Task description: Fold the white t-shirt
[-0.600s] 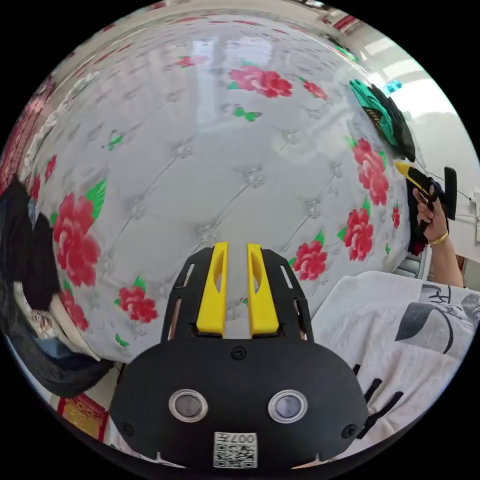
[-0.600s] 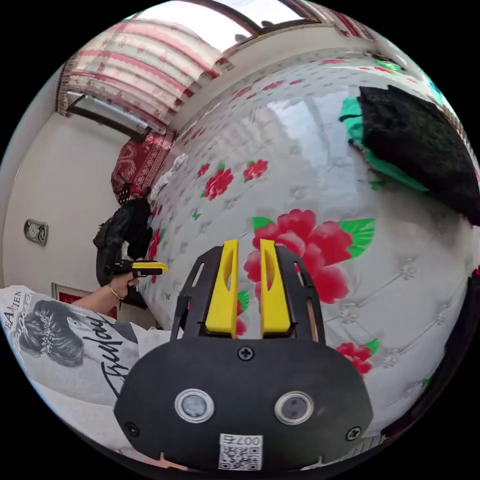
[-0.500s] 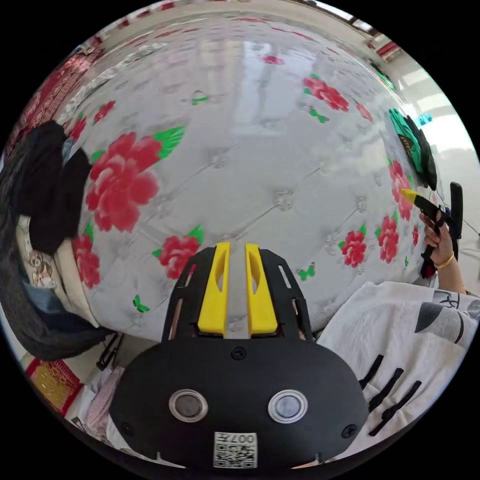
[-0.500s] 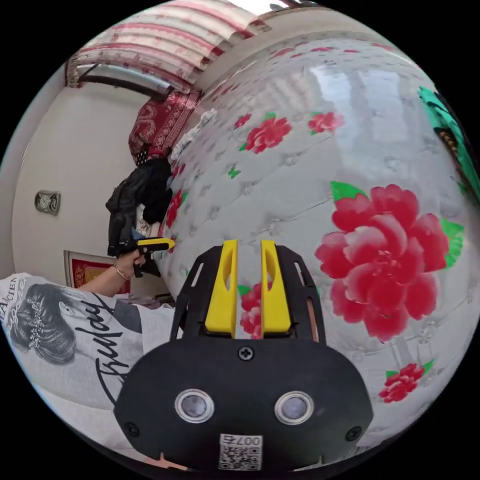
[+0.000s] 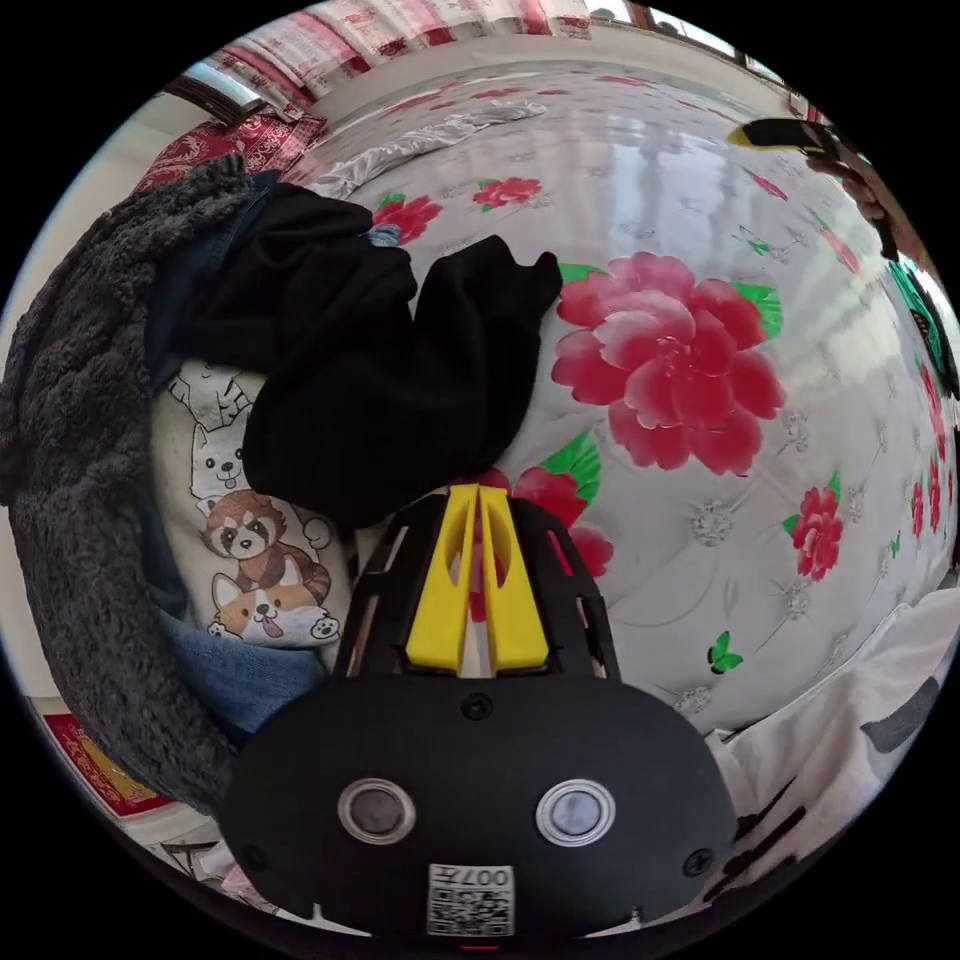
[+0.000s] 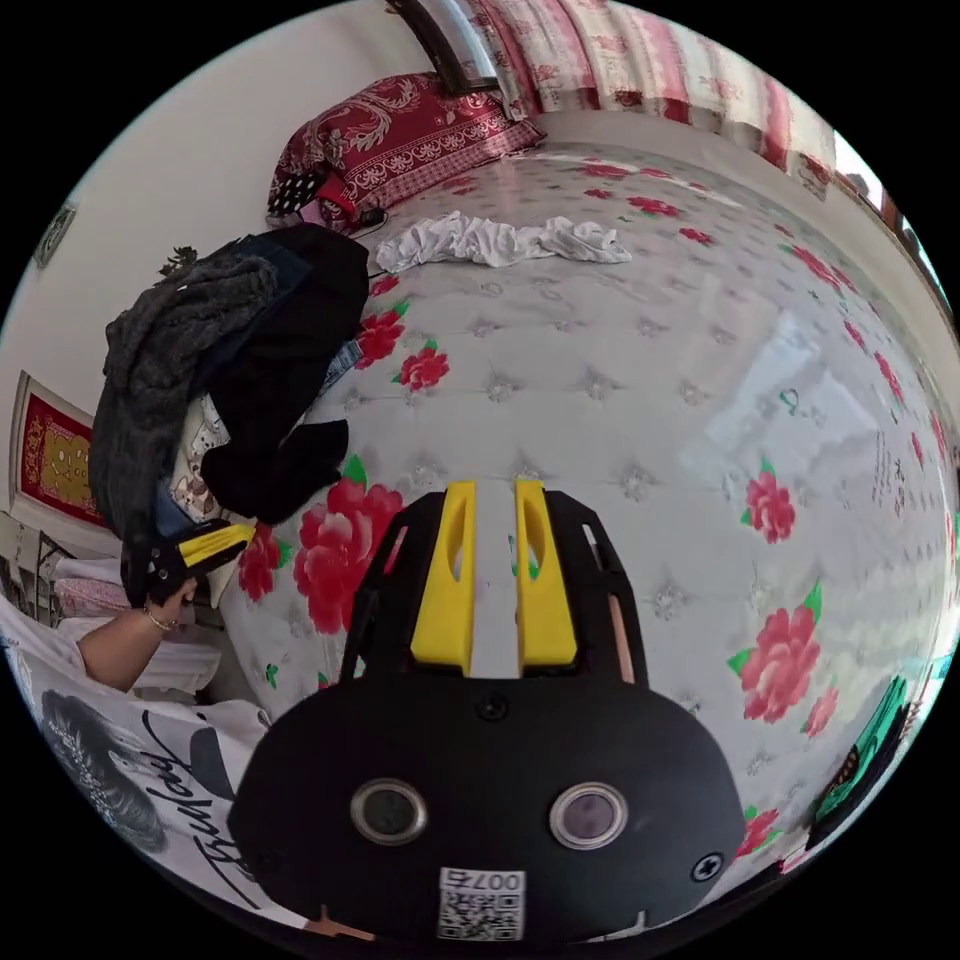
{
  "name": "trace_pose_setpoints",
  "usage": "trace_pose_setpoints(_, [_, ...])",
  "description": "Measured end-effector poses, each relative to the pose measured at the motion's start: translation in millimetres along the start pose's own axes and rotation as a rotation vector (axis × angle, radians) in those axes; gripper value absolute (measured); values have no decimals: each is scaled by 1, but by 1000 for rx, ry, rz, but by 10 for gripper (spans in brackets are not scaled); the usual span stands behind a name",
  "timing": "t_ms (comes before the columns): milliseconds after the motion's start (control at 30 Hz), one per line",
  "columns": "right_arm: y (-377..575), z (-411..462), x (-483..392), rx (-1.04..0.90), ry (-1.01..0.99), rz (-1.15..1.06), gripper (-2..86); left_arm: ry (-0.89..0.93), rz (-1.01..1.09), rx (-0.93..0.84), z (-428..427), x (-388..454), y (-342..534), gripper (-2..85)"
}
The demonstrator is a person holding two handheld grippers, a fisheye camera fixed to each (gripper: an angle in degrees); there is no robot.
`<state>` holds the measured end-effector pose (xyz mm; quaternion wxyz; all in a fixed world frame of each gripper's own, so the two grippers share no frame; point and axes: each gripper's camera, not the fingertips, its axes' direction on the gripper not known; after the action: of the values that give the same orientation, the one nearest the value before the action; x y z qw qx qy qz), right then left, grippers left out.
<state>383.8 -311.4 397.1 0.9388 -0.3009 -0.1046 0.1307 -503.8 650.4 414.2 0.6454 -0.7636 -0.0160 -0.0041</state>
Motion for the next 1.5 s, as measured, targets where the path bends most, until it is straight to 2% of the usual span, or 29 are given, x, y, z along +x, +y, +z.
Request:
trace_pose_setpoints(100, [-99, 43, -25, -15, 42, -38, 41, 74, 15, -47, 18, -13, -3, -10])
trace_pose_setpoints(200, [-192, 89, -41, -26, 76, -55, 41, 106, 51, -18, 19, -20, 0, -10])
trace_pose_setpoints(333, [-293, 155, -56, -36, 74, -3, 38, 180, 0, 51, 22, -36, 10, -10])
trace_pose_setpoints(467, [-344, 206, -71, -22, 132, -21, 40, 239, 25, 39, 26, -52, 6, -10])
trace_pose_setpoints(533, [-364, 241, -74, -91, 163, -25, 34, 289, 3, 4, 30, -62, 0, -10])
trace_pose_setpoints(567, [-367, 251, -73, -134, 173, -16, 31, 336, -22, -9, 33, -71, -1, -10])
trace_pose_setpoints(600, [-366, 250, -75, -79, 181, -25, 23, 377, -39, -16, 37, -80, -2, -10])
trace_pose_setpoints(700, [-357, 256, -77, -84, 187, -57, 4, 433, -50, -15, 43, -94, -2, -10])
trace_pose_setpoints(867, [-296, 243, -74, -96, 109, -75, -1, 373, -24, 21, 44, -92, 2, -10])
trace_pose_setpoints(967, [-224, 223, -69, -111, 36, -33, -2, 318, -20, 52, 45, -88, 8, -10])
trace_pose_setpoints(1067, [-133, 198, -66, -191, 77, -32, -2, 251, -1, 76, 45, -82, 11, -10])
trace_pose_setpoints(1267, [88, 137, -46, -536, 211, 141, 1, 59, 67, 130, 48, -60, 21, -10])
trace_pose_setpoints(1333, [176, 115, -32, -650, 202, 330, 5, 3, 81, 127, 50, -55, 21, -10])
trace_pose_setpoints(1400, [227, 90, -26, -626, 198, 466, 12, -16, 86, 87, 50, -55, 16, -10])
trace_pose_setpoints(1500, [271, 38, -30, -340, 167, 583, 39, 162, 90, 92, 38, -55, 18, -10])
